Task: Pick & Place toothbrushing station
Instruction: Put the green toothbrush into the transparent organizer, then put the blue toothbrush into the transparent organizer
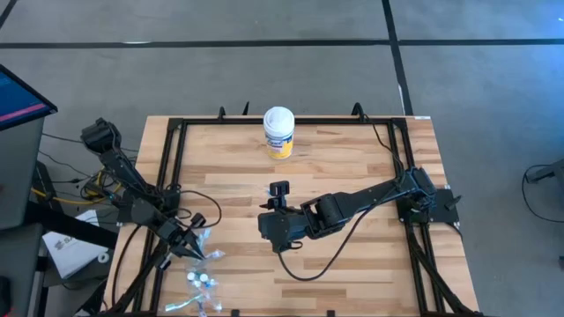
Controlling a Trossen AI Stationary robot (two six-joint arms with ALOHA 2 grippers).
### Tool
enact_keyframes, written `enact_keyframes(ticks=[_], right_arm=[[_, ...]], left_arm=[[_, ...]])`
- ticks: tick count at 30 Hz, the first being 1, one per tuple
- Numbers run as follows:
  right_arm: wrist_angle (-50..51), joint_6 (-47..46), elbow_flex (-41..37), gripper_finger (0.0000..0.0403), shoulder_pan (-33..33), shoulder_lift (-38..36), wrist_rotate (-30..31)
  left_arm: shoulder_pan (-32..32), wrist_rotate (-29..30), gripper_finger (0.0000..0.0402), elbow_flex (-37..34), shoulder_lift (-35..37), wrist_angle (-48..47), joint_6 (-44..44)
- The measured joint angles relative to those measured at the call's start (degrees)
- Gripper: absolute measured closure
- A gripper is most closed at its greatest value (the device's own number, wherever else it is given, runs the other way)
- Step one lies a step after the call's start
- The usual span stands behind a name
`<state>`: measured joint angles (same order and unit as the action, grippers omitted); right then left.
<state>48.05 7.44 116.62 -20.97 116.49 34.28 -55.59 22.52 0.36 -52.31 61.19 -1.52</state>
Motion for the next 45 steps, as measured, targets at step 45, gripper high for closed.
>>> enact_keyframes(ticks=[45], right_arm=[[5.7, -16.3, -2.4, 0.0274, 3.3, -0.2, -8.9]], left_arm=[[13.9, 18.8, 0.0311, 0.0, 11.4, 4.0, 11.5]])
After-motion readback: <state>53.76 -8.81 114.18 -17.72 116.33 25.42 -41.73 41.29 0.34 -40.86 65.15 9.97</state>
